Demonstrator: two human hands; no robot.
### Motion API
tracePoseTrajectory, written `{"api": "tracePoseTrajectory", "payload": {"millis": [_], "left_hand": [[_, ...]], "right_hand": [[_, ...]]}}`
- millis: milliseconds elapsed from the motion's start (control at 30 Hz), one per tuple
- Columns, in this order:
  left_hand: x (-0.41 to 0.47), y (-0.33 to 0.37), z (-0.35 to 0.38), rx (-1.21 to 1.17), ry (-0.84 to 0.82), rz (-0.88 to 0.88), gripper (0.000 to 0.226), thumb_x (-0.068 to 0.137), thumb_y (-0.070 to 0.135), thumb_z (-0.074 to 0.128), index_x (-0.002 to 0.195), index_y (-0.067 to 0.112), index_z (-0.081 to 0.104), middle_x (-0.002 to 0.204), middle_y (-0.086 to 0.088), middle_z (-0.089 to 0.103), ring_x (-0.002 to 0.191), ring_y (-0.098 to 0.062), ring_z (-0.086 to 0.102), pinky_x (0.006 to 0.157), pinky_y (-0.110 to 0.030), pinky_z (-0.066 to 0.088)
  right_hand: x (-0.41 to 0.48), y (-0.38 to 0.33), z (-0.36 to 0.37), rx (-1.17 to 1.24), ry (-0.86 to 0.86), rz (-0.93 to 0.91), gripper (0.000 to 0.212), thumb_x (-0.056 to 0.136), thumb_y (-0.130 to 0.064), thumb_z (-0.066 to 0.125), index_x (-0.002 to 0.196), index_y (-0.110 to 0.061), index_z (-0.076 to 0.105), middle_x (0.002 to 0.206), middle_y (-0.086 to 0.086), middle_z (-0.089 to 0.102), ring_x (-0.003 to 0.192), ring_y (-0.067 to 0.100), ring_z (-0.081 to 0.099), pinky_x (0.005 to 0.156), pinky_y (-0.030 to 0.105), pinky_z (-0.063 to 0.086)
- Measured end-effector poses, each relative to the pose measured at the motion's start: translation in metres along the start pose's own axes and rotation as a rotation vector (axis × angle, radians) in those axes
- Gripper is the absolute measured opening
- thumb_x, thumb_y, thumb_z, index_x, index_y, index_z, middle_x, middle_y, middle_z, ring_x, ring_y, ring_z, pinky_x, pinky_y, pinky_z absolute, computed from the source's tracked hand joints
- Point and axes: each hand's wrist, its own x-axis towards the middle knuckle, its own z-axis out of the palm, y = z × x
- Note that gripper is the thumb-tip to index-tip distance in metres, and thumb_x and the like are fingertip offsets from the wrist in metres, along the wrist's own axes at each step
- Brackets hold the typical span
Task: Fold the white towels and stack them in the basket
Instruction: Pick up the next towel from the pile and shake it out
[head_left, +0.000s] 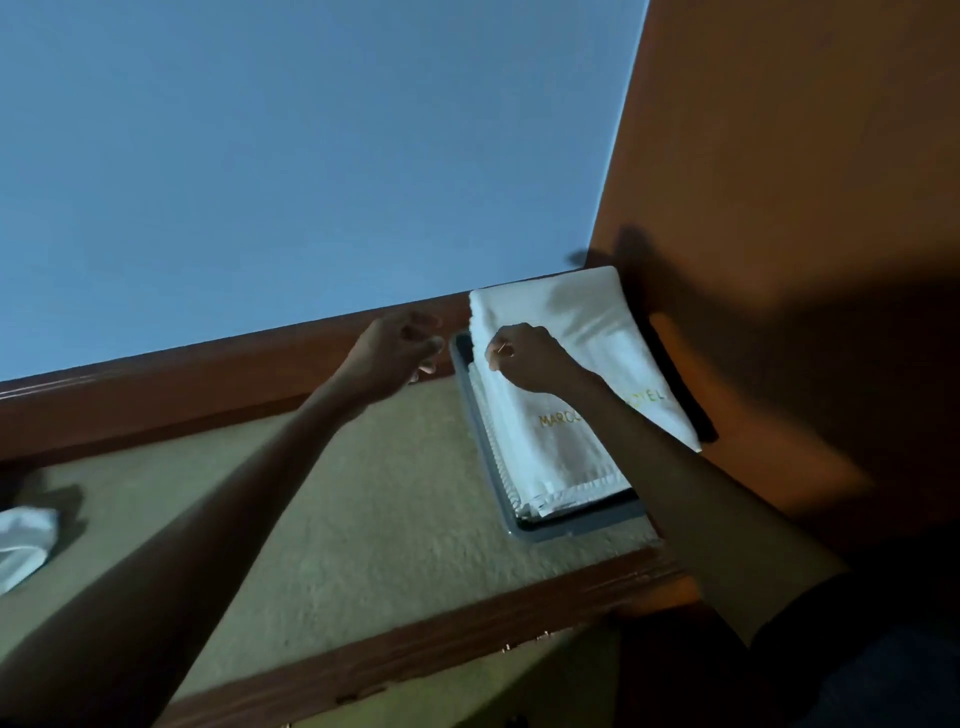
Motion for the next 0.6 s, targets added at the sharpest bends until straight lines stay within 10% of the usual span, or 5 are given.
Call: {"api": "tracePoseTrajectory", "payload": {"millis": [233,600], "left_hand": [[-0.110,-0.050,-0.151,0.166,0.173,0.028,0.025,0.101,0.024,0.063,0.125,0.020,0.060,0.105,0.010,0.067,0.083,0.000,0.070,0.064,-0.013,0.052],[-0.297,-0.187,-0.366,0.239,0.474,-0.123,0.019,0.096,0.023,0.070,0.115,0.017,0.070,0.099,0.005,0.074,0.078,-0.006,0.071,0.074,-0.031,0.059]], "right_hand": [[0.006,-0.178,0.066,-0.108,-0.158,-0.287,0.011,0.094,-0.024,0.062,0.096,-0.019,0.071,0.091,-0.004,0.072,0.082,0.013,0.066,0.072,0.027,0.050],[-0.037,-0.452,0.258,-0.210,-0.424,-0.518,0.015,0.091,-0.025,0.059,0.083,-0.026,0.072,0.092,-0.006,0.075,0.081,0.011,0.072,0.067,0.022,0.051]]}}
